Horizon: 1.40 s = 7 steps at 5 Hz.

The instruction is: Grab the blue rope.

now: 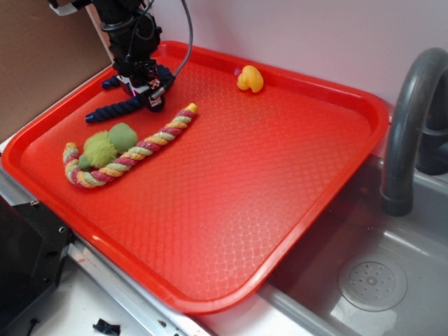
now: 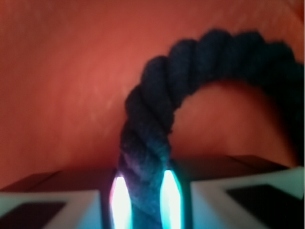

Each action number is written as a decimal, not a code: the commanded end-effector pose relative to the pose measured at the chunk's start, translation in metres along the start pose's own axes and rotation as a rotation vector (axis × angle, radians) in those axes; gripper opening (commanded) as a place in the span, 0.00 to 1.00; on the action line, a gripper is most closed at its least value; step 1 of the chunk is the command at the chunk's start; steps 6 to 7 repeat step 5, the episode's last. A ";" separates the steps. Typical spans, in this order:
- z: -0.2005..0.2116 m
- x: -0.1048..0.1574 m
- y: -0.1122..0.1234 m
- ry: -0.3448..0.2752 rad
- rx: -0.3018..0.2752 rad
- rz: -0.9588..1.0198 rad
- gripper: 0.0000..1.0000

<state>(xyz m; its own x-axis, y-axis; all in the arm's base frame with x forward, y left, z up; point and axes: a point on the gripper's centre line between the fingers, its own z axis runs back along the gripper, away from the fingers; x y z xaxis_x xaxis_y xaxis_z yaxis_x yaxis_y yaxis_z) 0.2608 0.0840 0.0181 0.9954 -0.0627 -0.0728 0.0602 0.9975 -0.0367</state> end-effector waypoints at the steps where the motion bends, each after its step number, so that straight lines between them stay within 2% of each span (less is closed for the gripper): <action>1: 0.111 -0.018 -0.032 -0.100 0.063 0.191 0.00; 3: 0.191 -0.061 -0.093 -0.179 -0.023 0.157 0.00; 4: 0.201 -0.074 -0.117 -0.240 -0.012 0.134 0.00; 5: 0.190 -0.069 -0.116 -0.162 -0.024 0.063 0.00; 7: 0.190 -0.069 -0.116 -0.162 -0.024 0.063 0.00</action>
